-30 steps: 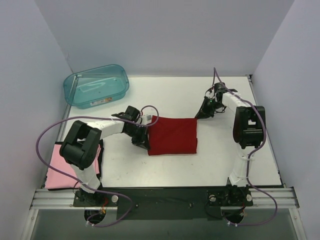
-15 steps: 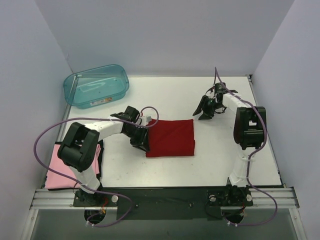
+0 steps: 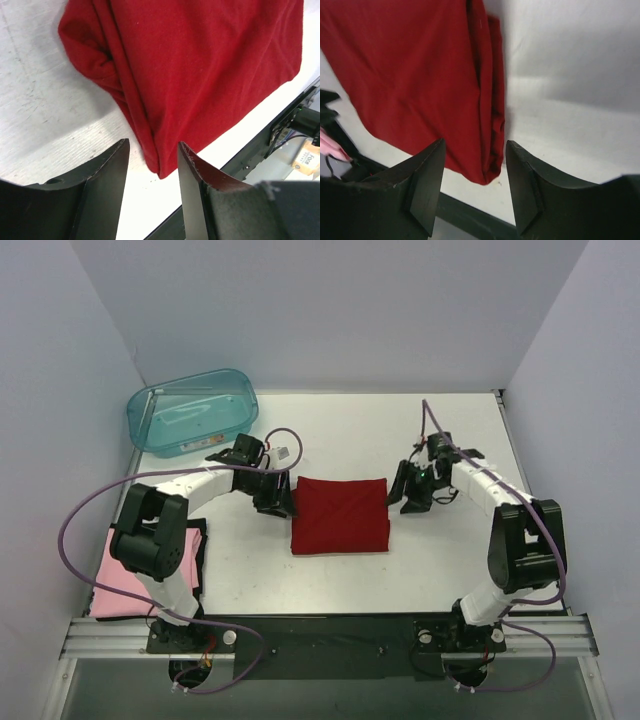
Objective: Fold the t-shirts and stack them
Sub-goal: Fold the long partially folded tshirt into a neat square, then put the neatly folded tshirt into the corner of the board with the left arm
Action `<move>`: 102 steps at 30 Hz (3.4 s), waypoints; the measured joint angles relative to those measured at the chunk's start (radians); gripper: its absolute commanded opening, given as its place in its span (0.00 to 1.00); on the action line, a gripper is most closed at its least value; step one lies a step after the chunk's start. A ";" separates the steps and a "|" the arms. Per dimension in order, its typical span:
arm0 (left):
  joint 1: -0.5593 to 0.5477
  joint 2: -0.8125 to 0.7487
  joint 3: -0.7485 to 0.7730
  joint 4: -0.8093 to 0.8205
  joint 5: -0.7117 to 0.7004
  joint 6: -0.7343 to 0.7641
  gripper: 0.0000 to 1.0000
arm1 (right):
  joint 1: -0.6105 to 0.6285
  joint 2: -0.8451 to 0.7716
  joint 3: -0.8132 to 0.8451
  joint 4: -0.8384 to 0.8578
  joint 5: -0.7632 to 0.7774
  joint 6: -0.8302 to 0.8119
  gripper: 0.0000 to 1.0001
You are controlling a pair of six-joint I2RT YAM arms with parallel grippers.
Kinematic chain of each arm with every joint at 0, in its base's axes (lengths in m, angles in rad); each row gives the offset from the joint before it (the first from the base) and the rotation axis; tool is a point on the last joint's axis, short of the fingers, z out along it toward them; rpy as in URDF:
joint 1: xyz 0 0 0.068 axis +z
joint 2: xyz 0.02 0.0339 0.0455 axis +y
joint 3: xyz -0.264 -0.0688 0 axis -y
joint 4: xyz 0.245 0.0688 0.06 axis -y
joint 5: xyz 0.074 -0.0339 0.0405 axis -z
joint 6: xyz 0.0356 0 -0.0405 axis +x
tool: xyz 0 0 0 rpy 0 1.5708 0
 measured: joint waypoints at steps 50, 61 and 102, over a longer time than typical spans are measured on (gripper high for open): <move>0.055 0.246 0.181 0.163 0.018 -0.042 0.51 | -0.033 0.253 0.097 0.106 -0.138 -0.011 0.42; 0.021 0.333 0.241 0.180 0.019 -0.085 0.00 | 0.022 0.370 0.119 0.192 -0.166 0.061 0.00; 0.047 0.116 0.041 0.191 -0.158 -0.189 0.89 | 0.019 0.136 0.042 0.095 -0.021 0.064 0.47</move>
